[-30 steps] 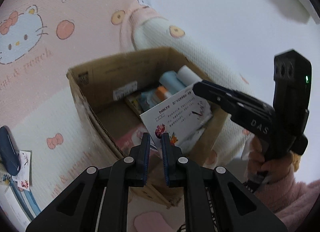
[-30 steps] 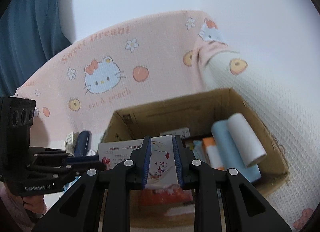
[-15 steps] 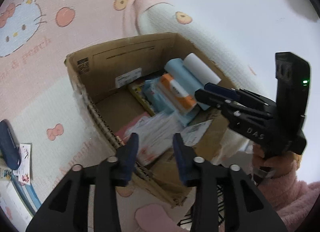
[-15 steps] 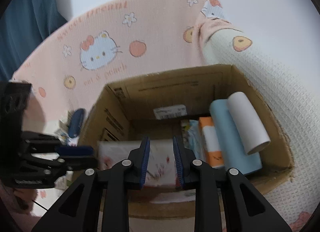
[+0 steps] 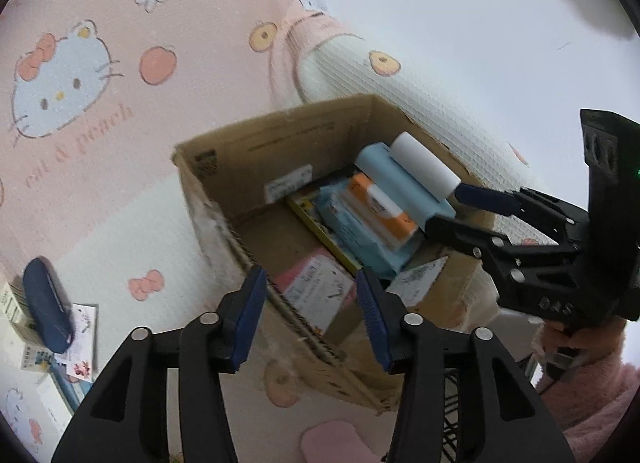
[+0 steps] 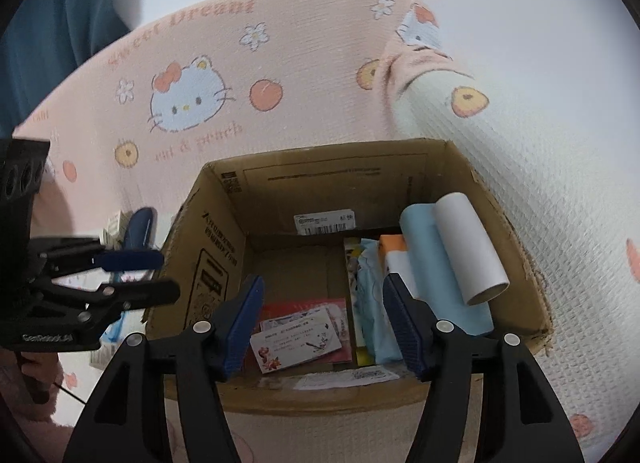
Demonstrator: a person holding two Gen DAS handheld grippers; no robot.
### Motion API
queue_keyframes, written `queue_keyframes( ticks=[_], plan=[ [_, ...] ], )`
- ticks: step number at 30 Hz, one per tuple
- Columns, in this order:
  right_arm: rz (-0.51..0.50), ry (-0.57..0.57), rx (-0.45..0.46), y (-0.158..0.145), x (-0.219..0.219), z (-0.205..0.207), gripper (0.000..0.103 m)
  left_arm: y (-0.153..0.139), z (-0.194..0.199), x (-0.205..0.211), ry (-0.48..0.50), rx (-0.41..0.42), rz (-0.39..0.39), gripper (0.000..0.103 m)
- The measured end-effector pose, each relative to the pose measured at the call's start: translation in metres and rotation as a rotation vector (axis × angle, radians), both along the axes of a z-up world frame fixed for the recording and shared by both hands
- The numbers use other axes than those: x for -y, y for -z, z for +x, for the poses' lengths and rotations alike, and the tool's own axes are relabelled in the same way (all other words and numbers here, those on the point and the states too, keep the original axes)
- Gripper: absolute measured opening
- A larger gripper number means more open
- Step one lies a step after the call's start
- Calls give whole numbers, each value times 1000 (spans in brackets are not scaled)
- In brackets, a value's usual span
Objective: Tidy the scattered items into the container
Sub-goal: 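Withdraw the open right gripper from the box, then move the right gripper to the white card and photo sticker sheet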
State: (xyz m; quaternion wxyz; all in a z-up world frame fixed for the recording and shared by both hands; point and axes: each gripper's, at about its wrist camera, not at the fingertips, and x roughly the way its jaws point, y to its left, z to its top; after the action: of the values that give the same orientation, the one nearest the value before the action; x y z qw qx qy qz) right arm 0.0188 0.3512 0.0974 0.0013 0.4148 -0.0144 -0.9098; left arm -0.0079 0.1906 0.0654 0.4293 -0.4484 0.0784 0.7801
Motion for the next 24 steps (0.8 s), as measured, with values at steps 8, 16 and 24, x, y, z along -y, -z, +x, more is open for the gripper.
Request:
queue_keyframes(
  ticks=[8,16,24],
  plan=[
    [10,-113,-60,-20,52,-8,67,3,-20,45,-88,9,72,59],
    [-6,-218,-50,-16,119,-41,67,17,-50,123,-261,-43,40,59],
    [-60,-348,49,27,199,-76,67,67,-82,209,-450,50,8,59]
  ],
)
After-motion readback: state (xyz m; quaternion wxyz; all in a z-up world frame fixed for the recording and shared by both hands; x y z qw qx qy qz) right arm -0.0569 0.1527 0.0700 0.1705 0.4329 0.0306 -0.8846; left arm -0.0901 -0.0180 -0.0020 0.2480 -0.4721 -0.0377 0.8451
